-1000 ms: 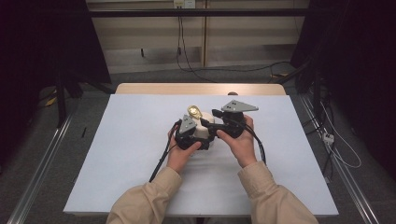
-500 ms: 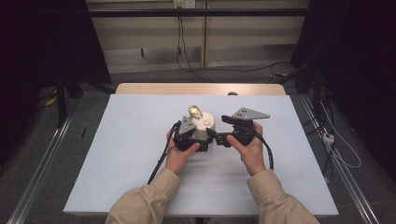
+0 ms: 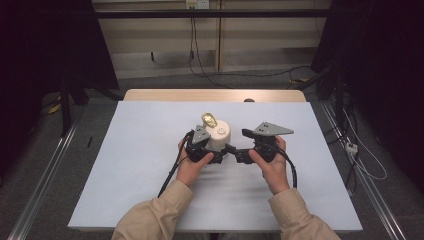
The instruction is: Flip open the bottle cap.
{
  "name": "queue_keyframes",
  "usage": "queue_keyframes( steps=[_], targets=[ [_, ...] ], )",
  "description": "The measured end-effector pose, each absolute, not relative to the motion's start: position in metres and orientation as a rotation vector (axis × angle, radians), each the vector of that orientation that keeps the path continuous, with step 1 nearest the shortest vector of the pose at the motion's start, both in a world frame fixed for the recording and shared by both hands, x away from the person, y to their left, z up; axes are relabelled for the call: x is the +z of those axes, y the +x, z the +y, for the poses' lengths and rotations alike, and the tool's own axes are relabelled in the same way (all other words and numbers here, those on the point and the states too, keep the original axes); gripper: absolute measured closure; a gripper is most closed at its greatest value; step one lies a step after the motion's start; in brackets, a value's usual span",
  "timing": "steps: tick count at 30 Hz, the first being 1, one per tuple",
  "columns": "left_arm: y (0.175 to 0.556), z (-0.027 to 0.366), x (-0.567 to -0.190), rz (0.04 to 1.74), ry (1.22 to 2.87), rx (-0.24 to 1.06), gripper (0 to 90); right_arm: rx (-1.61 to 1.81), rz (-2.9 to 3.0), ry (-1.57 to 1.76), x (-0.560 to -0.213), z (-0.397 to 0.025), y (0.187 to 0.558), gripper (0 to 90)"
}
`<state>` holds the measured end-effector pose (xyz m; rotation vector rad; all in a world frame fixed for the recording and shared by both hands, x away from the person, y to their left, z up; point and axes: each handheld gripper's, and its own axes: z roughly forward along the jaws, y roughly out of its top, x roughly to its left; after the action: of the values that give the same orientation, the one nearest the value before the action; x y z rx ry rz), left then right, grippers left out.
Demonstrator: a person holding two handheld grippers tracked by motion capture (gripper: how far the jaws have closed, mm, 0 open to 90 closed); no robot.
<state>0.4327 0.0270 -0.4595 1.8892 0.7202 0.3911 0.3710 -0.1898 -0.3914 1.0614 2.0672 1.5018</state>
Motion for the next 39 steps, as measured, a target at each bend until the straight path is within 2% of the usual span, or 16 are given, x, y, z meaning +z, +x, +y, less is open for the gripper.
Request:
queue_keyframes(
  steps=[10,15,19,28,39],
  targets=[
    [0.431,0.026,-0.460,0.718,1.921,0.409,3.9,1.508,2.070,1.060,-0.399,-0.195,0.363,14.0],
    [0.427,0.030,-0.460,0.781,2.065,0.368,6.0,1.502,2.074,1.052,-0.399,-0.197,0.360,13.9],
    [0.420,0.041,-0.459,0.761,2.035,0.350,6.1,1.515,2.061,1.057,-0.400,-0.199,0.359,13.9],
    [0.399,0.086,-0.450,0.731,1.992,0.307,6.7,1.497,2.102,1.055,-0.409,-0.205,0.351,13.8],
    [0.379,0.156,-0.440,0.727,1.982,0.342,6.8,1.464,2.115,1.089,-0.426,-0.225,0.328,13.9]
  ],
)
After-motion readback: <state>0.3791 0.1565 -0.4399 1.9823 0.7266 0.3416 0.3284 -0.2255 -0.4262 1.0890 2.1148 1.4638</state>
